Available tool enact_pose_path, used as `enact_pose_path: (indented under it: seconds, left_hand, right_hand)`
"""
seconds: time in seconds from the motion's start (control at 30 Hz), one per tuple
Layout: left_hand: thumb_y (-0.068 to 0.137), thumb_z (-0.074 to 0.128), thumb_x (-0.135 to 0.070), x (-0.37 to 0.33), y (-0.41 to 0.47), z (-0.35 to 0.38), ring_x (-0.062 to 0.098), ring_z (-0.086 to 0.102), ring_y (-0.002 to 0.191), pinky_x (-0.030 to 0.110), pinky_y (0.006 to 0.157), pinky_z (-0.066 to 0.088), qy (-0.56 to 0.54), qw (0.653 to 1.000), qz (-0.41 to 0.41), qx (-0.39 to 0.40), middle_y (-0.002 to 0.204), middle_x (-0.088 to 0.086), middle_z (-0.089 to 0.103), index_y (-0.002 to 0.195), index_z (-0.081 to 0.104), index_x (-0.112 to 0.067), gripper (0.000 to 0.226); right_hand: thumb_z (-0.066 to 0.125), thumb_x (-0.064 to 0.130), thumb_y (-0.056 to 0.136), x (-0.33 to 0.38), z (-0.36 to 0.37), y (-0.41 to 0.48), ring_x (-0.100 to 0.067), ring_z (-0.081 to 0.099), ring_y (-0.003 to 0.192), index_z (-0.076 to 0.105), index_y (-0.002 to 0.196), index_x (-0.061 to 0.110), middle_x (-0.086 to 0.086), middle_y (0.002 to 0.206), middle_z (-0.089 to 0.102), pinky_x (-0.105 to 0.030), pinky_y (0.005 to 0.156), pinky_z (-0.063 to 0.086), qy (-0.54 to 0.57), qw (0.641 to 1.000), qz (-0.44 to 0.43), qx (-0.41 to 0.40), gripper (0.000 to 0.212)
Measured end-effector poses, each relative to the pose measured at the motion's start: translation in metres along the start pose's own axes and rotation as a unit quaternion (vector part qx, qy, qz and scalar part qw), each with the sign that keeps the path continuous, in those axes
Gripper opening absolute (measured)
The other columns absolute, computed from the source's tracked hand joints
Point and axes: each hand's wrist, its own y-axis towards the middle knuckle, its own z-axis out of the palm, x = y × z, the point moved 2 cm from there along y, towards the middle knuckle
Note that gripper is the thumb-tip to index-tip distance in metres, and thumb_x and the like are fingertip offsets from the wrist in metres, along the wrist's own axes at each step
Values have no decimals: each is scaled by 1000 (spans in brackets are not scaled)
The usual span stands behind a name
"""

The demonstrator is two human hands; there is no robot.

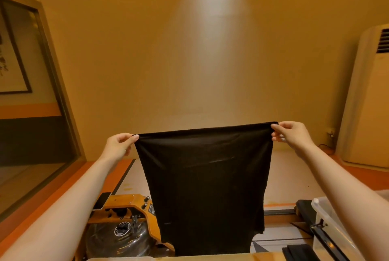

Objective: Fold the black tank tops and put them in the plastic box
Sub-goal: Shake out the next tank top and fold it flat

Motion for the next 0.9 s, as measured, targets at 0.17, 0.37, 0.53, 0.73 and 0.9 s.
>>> enact_pose_path:
  seconds: [0.17,0.37,0.53,0.73,0.9]
  left_hand:
    - [94,61,-16,-4,7,12,22,59,88,33,83,48,-25,999,7,-26,91,8,66,95,69,-4,14]
    - [95,59,-12,-52,26,4,17,62,82,33,88,49,-73,993,53,-78,89,5,66,96,66,-4,11]
    - [97,55,-13,-63,25,-8,14,63,82,22,73,50,-110,989,61,-74,90,3,66,91,65,-12,12]
    - [99,52,-13,-15,3,-12,18,60,86,23,72,49,-94,993,25,-62,89,2,64,100,64,-8,13]
    - [100,50,-17,18,-32,-10,14,61,89,22,71,49,-81,992,28,-91,93,-1,64,104,64,-12,15]
  right_hand:
    - [58,22,96,2,1,1,-10,45,61,68,81,5,1,67,55,-27,61,35,-58,997,-31,-39,24]
    - [55,18,97,40,-3,18,-16,63,83,69,91,10,-5,88,68,-29,77,52,28,997,-62,-39,17]
    - [54,18,98,61,-2,16,-12,63,80,67,94,14,-3,91,66,-17,62,53,73,994,-73,-25,14]
    - [51,22,99,23,12,-15,-18,59,88,67,92,20,-1,93,66,-28,72,48,68,996,-49,-14,17]
    - [47,22,101,-3,19,-58,-17,59,91,65,99,12,-4,96,64,-31,79,47,83,996,-33,-7,21]
